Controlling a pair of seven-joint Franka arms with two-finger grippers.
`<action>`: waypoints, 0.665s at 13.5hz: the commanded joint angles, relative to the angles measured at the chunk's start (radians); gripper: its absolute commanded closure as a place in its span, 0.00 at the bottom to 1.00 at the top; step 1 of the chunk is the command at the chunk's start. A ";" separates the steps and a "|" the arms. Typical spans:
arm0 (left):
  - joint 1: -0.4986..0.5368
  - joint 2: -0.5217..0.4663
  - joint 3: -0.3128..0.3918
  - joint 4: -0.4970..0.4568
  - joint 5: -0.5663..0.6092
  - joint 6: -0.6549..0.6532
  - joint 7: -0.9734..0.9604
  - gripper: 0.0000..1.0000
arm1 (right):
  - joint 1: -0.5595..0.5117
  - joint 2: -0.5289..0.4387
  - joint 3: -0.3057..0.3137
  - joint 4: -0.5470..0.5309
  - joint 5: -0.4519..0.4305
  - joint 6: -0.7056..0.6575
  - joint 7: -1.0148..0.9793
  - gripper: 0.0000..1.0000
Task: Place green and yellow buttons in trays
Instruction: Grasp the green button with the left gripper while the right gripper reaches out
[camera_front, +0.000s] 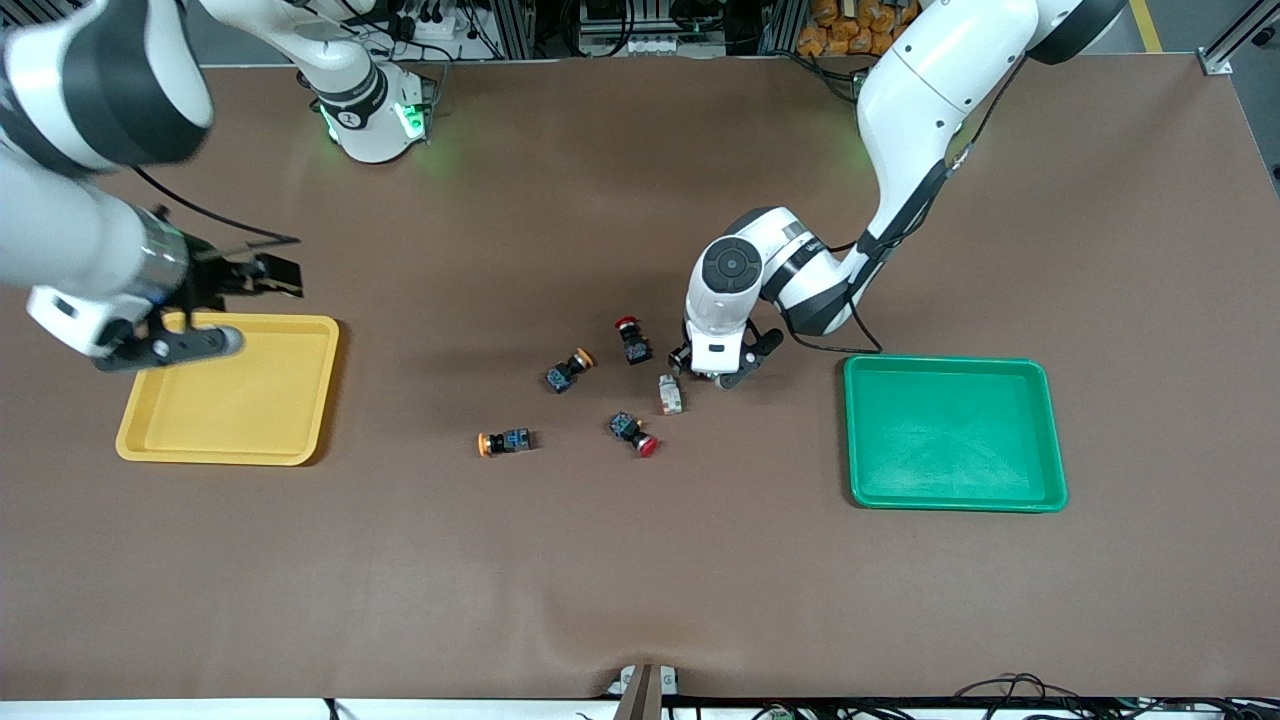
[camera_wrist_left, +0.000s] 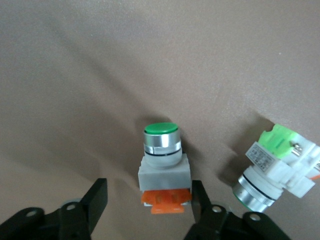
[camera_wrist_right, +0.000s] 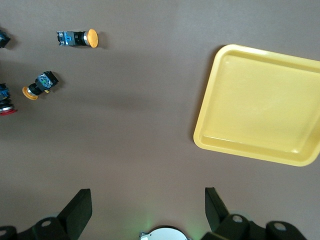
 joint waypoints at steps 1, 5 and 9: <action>-0.011 0.021 0.010 0.015 0.029 0.038 -0.029 0.36 | 0.003 0.044 -0.004 0.018 -0.002 0.011 -0.009 0.00; -0.003 0.016 0.010 0.016 0.030 0.041 -0.026 1.00 | -0.015 0.156 -0.010 0.035 -0.008 0.133 -0.011 0.00; 0.035 -0.031 0.010 0.021 0.052 0.027 0.002 1.00 | -0.021 0.235 -0.012 0.047 -0.009 0.272 0.008 0.00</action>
